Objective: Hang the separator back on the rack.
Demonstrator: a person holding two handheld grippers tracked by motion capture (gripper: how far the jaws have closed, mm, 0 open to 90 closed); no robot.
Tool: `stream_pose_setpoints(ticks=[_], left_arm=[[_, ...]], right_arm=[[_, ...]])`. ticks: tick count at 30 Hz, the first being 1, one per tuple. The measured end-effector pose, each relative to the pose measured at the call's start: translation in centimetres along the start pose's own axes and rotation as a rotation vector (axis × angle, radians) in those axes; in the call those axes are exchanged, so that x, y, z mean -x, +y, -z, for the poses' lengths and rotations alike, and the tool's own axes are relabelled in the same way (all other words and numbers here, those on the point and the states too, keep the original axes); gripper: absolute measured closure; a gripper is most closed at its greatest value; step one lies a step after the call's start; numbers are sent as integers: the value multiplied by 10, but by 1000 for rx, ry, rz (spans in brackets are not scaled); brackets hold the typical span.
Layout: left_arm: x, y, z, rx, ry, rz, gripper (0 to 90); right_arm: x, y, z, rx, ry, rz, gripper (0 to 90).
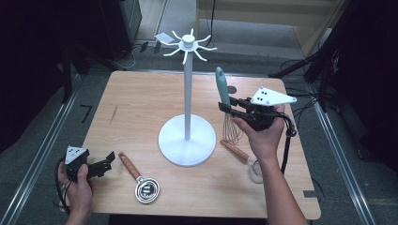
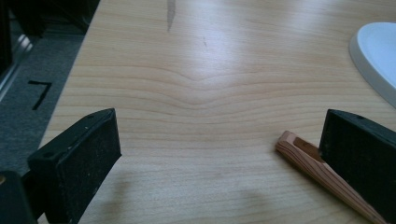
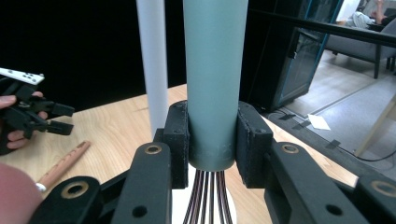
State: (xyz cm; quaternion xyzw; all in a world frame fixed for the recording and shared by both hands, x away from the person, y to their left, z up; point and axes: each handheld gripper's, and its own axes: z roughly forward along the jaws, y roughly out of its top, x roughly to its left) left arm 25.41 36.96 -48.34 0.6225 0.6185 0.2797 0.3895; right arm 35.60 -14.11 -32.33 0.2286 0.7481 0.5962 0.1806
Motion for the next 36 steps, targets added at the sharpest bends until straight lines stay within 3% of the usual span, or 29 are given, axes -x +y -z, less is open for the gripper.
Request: stream_pose_setpoints(ticks=[11, 15, 29, 36], left_arm=[[0, 0, 0, 0, 4, -2, 0], [0, 0, 0, 0, 6, -2, 0], [0, 0, 0, 1, 3, -1, 0], [0, 0, 0, 1, 2, 1, 0]], right_arm=[[-14, 11, 5, 82, 24, -13, 707], [-21, 15, 7, 130, 47, -41, 707], [-42, 28, 6, 190, 92, -46, 707], [-46, 35, 3, 189, 99, -51, 707]])
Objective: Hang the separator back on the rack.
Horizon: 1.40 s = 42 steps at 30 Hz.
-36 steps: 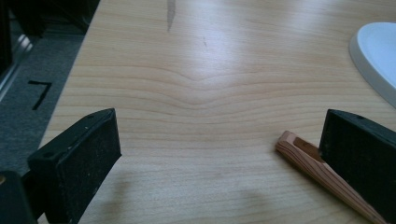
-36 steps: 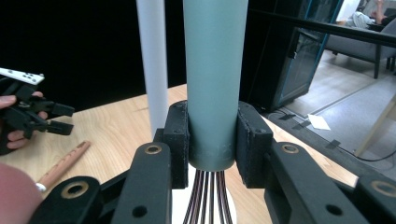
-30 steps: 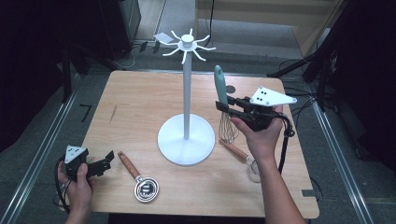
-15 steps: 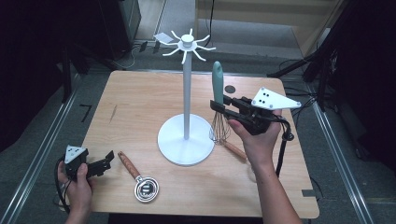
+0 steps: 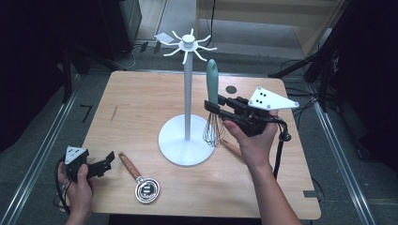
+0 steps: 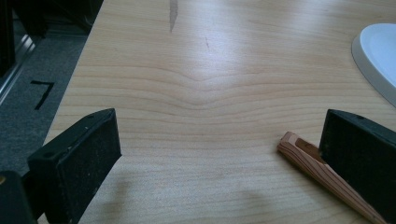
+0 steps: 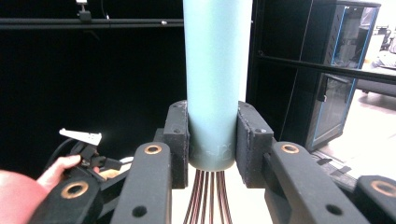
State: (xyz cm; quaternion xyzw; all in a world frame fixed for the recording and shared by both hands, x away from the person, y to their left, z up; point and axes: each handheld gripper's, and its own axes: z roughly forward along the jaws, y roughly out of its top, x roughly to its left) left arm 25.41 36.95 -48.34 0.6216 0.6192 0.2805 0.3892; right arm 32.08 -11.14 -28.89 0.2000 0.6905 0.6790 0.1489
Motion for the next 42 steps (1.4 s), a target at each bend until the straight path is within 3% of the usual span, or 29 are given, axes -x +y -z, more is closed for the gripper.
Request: stream_pose_setpoints(ticks=[16, 30, 38, 40, 42], left_arm=[[0, 0, 0, -7, -1, -1, 0], [0, 0, 0, -7, 0, 0, 0], [0, 0, 0, -8, -1, 1, 0], [0, 0, 0, -9, -1, 2, 0], [0, 0, 0, -9, -2, 2, 0]], right_arm=[[-3, 6, -9, -1, -38, -18, 707], [-8, 8, -15, -36, -73, -32, 707], [-9, 7, -19, -39, -92, -17, 703], [-8, 6, -19, -28, -97, 1, 686], [-6, 6, -17, 1, -91, -17, 592]])
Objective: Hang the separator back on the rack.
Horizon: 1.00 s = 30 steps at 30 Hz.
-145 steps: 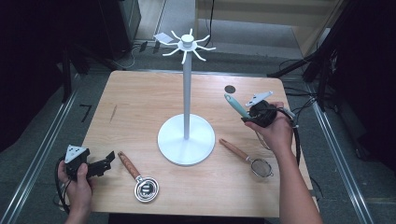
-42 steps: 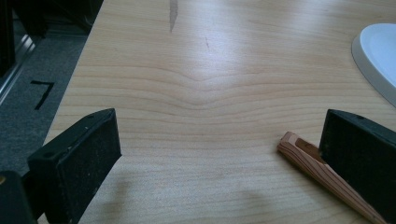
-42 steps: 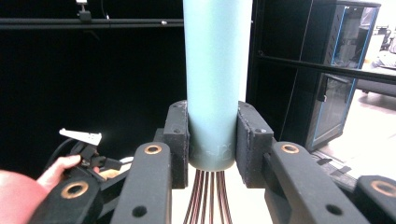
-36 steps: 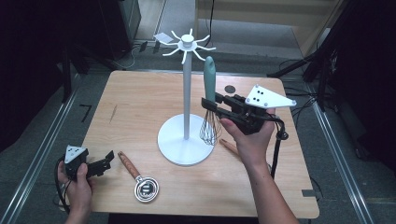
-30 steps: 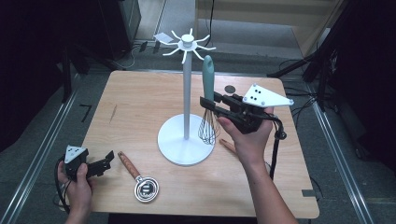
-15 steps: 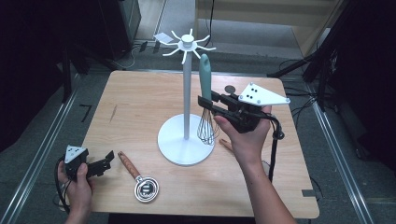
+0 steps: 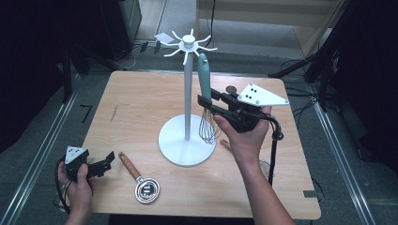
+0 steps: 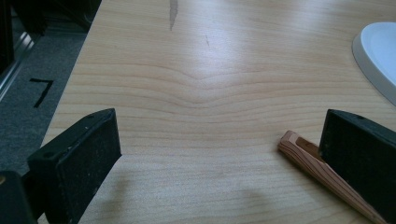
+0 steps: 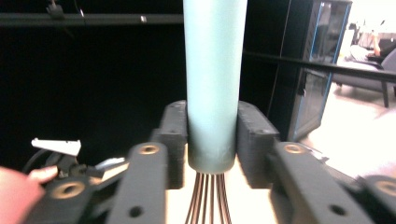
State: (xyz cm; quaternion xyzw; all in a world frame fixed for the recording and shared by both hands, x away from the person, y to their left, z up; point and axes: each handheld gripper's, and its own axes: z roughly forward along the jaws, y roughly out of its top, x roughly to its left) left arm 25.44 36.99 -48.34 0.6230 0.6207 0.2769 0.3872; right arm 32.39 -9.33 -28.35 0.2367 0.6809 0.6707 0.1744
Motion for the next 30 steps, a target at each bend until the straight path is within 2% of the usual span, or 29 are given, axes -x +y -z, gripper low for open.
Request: stream_pose_setpoints(ticks=[2, 5, 7, 8, 9, 11, 13, 14, 16, 18, 19, 23, 26, 30], left_arm=[[0, 0, 0, 0, 0, 0, 0], [0, 0, 0, 0, 0, -1, 0], [0, 0, 0, 0, 0, -1, 0], [0, 0, 0, -1, 0, -1, 0], [0, 0, 0, 0, 0, -2, 0], [0, 0, 0, -2, 1, -2, 0], [0, 0, 0, -2, 0, -2, 0], [0, 0, 0, -3, 0, -2, 0], [0, 0, 0, -5, 0, -3, 0], [0, 0, 0, -7, 0, -3, 0], [0, 0, 0, -6, 0, -3, 0], [0, 0, 0, -4, -3, -1, 0], [0, 0, 0, -6, -4, -2, 0], [0, 0, 0, -7, -2, -2, 0]], right_arm=[[2, 1, 2, 17, -14, -6, 583], [6, 2, 4, 39, -7, -2, 659], [8, 1, 6, 41, -6, 2, 745], [8, 1, 7, 49, -14, 7, 834], [8, 2, 8, 57, -23, 9, 873], [9, 3, 8, 68, -26, 7, 895], [9, 6, 7, 81, -48, -3, 900], [9, 10, 5, 88, -77, -8, 900], [10, 14, 2, 94, -83, -28, 890], [10, 15, 0, 94, -89, -24, 894], [8, 17, -3, 98, -107, -11, 900], [4, 17, -7, 104, -107, -7, 900], [-2, 16, -10, 96, -75, 7, 900], [-7, 17, -11, 93, -60, 17, 900]])
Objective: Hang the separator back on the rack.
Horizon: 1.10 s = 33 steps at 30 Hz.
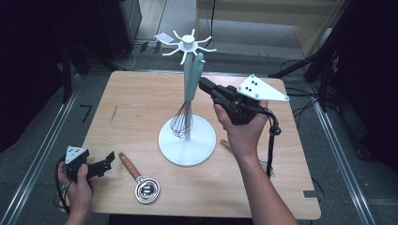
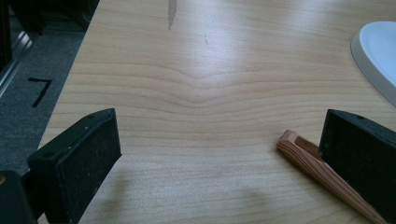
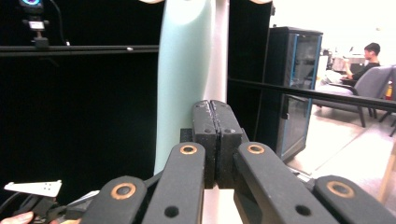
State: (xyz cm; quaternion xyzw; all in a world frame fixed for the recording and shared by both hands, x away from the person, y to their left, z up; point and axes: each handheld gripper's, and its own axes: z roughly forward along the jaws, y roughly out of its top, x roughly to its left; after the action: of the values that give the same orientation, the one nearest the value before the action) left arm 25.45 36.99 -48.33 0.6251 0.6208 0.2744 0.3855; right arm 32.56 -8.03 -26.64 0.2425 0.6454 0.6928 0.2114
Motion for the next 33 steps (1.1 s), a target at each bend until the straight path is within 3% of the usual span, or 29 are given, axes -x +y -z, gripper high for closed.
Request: stream_pose_setpoints(ticks=[12, 20, 25, 27, 33], left_arm=[[0, 0, 0, -1, -1, -2, 0], [0, 0, 0, -3, -4, -1, 0], [-1, 0, 0, -5, -5, -1, 0], [-1, 0, 0, 1, -4, 2, 0], [0, 0, 0, -1, -3, 0, 0]], right_arm=[[-14, 4, -6, -11, 21, 29, 900], [-17, 2, -9, -35, -18, 85, 884], [-11, -5, -4, -69, -53, 112, 816], [-4, -11, 0, -97, -75, 104, 728], [13, -25, 16, -120, -120, 85, 621]])
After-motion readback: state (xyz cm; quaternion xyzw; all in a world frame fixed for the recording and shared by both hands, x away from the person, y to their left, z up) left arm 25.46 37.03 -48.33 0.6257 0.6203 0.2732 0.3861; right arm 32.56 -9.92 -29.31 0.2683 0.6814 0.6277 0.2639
